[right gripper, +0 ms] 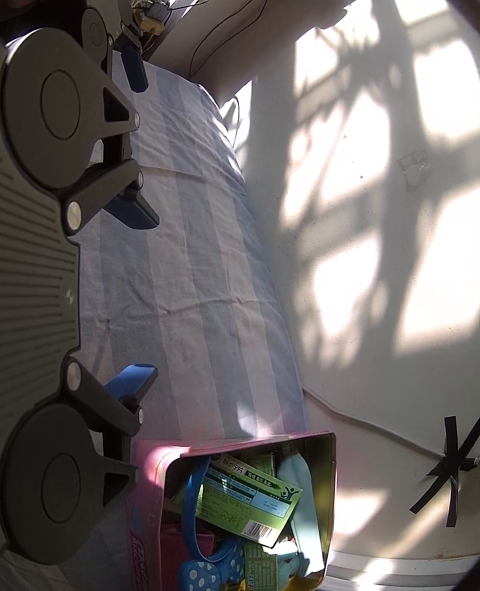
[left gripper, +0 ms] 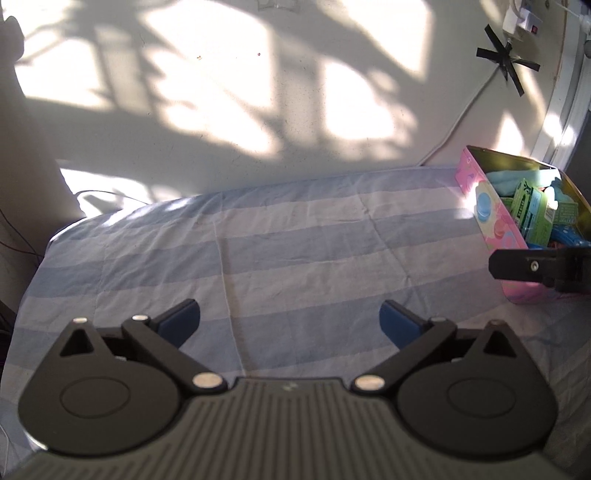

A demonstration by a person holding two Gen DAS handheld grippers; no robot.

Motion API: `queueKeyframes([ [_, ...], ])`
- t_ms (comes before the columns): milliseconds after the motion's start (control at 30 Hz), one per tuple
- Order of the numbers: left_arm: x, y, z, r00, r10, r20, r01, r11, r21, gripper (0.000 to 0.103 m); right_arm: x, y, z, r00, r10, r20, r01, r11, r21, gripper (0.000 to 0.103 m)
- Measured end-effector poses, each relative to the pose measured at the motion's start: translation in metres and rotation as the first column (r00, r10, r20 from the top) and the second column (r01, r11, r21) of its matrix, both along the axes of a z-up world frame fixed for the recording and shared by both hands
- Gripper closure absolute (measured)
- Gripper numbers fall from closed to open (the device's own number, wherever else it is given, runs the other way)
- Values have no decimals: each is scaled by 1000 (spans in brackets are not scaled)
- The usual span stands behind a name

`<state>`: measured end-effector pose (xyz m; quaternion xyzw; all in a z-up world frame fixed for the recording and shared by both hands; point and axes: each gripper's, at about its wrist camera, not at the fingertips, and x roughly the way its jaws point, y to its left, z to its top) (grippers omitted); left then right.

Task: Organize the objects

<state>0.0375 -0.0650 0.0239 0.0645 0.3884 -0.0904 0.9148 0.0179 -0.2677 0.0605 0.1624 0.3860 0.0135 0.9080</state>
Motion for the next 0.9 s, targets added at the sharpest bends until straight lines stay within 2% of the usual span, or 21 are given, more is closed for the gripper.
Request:
queueKeyframes([
  [133,-5,0,20,997,12,76,-13,1000,15,0,-14,5,17,997,-41,71,42,999,-15,19],
  [233,-11,-2,36,990,15,140,-19,1000,21,0,-26,5,25,988,-89,126,95,995,-42,13],
  [433,-20,-10,48,973,17,228,-23,999,23,0,-35,-5,28,975,-160,156,170,984,-54,13],
  [600,-23,-23,42,980,-40,194,35,999,26,0,-42,-9,21,971,-198,133,208,976,-62,13],
  [700,-25,-30,39,978,-52,201,43,998,49,0,-46,-13,17,967,-224,117,233,970,-69,13],
  [900,-25,-51,34,982,-99,163,93,995,43,0,-62,-28,11,948,-304,90,311,947,-78,12],
])
